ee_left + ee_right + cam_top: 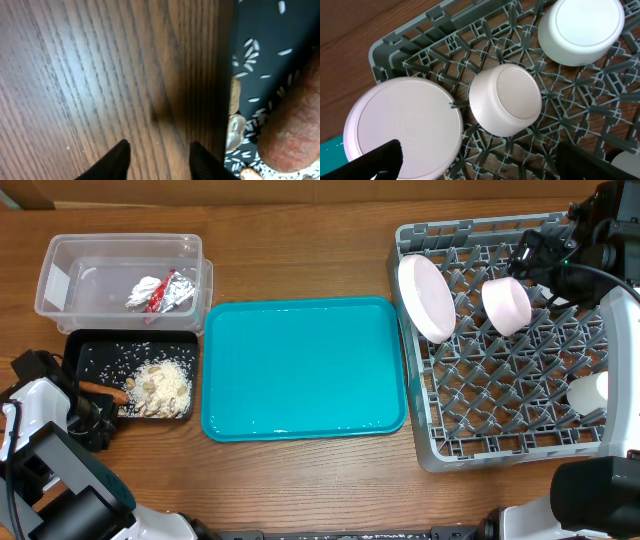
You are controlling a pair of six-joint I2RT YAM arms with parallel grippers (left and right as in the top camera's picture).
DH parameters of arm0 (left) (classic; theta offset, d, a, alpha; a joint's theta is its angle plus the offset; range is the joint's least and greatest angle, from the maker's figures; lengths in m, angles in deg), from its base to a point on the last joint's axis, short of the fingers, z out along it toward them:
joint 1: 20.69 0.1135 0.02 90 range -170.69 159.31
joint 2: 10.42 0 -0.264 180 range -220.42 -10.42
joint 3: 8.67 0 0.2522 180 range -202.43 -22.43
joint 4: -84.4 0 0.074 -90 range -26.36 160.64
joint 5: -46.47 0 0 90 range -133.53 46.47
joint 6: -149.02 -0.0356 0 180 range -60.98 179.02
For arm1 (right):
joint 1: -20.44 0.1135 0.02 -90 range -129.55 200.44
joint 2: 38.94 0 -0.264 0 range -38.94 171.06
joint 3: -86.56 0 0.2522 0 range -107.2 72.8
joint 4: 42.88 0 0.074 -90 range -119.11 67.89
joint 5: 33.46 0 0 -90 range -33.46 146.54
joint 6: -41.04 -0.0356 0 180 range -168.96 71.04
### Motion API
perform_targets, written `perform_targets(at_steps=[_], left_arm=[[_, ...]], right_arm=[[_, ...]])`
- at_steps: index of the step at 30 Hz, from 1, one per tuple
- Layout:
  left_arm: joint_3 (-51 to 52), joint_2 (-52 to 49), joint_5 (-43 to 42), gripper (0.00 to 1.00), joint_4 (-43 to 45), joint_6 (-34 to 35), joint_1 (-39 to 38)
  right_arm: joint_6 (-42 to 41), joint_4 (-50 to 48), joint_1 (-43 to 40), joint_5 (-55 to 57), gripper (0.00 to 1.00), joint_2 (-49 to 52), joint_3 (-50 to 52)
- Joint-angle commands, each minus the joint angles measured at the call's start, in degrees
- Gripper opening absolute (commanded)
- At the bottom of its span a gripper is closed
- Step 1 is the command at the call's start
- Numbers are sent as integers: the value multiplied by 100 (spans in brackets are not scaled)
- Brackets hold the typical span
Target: Sort waste into correct bins and load items into the dishwasher
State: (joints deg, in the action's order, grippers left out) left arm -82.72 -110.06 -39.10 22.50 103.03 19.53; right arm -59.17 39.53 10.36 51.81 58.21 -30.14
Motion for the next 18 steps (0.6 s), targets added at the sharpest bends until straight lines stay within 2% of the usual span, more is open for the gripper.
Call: perform_targets(at_steps=[1, 7, 14, 18], left_arm=[[24, 22, -197, 51, 44, -295, -13], [-28, 22, -442, 63, -306, -887, -13], [-337, 319, -581, 66, -935, -1622, -55], [-581, 798, -922, 68, -1113, -1963, -393]], right_arm=[[63, 11, 4, -50, 100, 24, 24], [66, 98, 4, -50, 100, 24, 24], [66, 352, 4, -52, 100, 24, 24], [66, 629, 4, -59, 100, 24, 24]])
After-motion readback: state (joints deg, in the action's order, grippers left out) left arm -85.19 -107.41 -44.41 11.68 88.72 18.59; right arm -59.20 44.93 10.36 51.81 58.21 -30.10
